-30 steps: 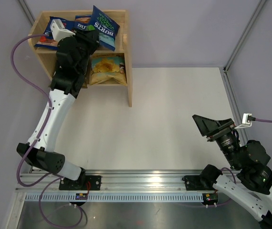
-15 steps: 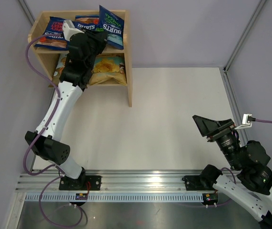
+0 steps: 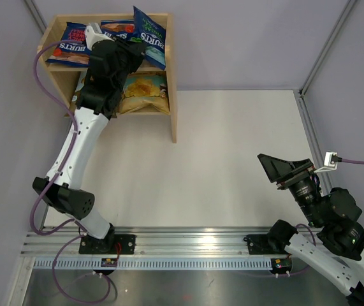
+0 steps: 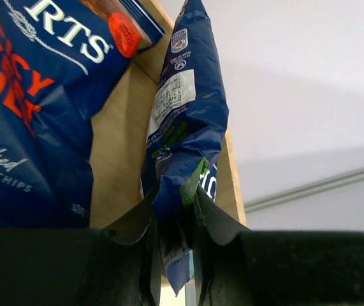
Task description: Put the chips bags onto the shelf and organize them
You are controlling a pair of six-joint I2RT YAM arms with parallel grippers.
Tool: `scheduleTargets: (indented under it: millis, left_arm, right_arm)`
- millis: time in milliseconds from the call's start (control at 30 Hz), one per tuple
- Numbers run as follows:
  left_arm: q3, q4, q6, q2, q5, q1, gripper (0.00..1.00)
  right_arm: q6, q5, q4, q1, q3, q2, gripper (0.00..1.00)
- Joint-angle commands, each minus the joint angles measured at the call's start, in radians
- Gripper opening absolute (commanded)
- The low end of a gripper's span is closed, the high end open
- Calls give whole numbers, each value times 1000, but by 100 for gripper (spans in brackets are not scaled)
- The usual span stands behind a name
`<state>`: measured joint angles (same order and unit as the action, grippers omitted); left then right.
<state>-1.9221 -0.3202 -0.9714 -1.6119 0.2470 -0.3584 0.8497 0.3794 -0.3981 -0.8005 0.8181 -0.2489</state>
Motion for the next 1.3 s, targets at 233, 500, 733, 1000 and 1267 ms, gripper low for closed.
scheduleTargets:
  millis: [233, 500, 733, 1000, 1267]
  left_arm:
    - [-265, -226, 120, -106, -210, 30, 54]
    - [-486, -422, 266, -203, -193, 59, 68]
    - [-564, -464, 364, -235, -233, 101, 73]
    - [-594, -418, 480, -238, -304, 105, 79]
    - [-558, -329, 525, -214, -353, 104, 87]
  right_arm:
    - [6, 12, 31, -8, 1, 10, 75]
    - [6, 10, 19, -8, 4, 23, 75]
    - [5, 3, 42, -8, -8, 25, 74]
    - [2, -5, 50, -8, -17, 8, 75]
    - [2, -14, 58, -8, -36, 14, 75]
